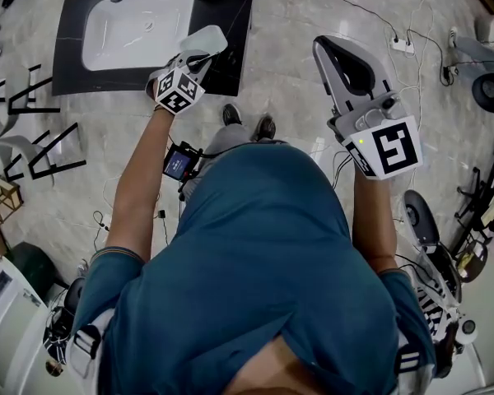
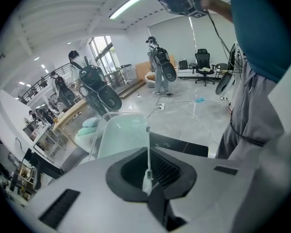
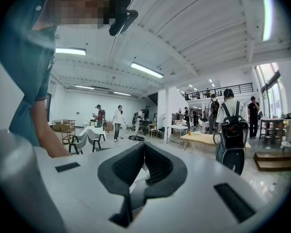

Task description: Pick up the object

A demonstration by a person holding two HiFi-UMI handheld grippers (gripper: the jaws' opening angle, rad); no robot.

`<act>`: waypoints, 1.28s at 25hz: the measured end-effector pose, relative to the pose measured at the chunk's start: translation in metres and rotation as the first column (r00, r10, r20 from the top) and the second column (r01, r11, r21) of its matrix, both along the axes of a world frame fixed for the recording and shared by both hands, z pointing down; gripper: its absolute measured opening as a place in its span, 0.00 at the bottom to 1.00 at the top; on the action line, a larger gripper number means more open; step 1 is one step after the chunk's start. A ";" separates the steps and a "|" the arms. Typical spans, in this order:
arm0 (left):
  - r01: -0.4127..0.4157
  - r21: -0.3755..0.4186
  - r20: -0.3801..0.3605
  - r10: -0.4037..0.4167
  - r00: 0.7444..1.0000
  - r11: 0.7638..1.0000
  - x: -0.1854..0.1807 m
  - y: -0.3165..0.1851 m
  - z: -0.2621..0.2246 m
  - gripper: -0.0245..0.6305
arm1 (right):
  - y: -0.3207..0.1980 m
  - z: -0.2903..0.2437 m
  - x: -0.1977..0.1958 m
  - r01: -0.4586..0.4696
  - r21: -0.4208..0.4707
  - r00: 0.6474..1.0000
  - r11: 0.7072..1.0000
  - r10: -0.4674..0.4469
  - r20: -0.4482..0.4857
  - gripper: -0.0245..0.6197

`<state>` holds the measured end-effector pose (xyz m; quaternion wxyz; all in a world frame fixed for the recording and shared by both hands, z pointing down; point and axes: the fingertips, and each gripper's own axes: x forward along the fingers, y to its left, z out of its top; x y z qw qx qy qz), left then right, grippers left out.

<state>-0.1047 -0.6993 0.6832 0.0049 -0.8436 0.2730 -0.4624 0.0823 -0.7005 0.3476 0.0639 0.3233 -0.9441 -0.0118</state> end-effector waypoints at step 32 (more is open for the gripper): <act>0.047 0.348 -0.178 0.017 0.984 0.936 0.000 0.002 -0.205 0.06 | 0.005 -0.006 -0.014 0.036 0.042 0.998 0.998 -0.034 -0.051 0.06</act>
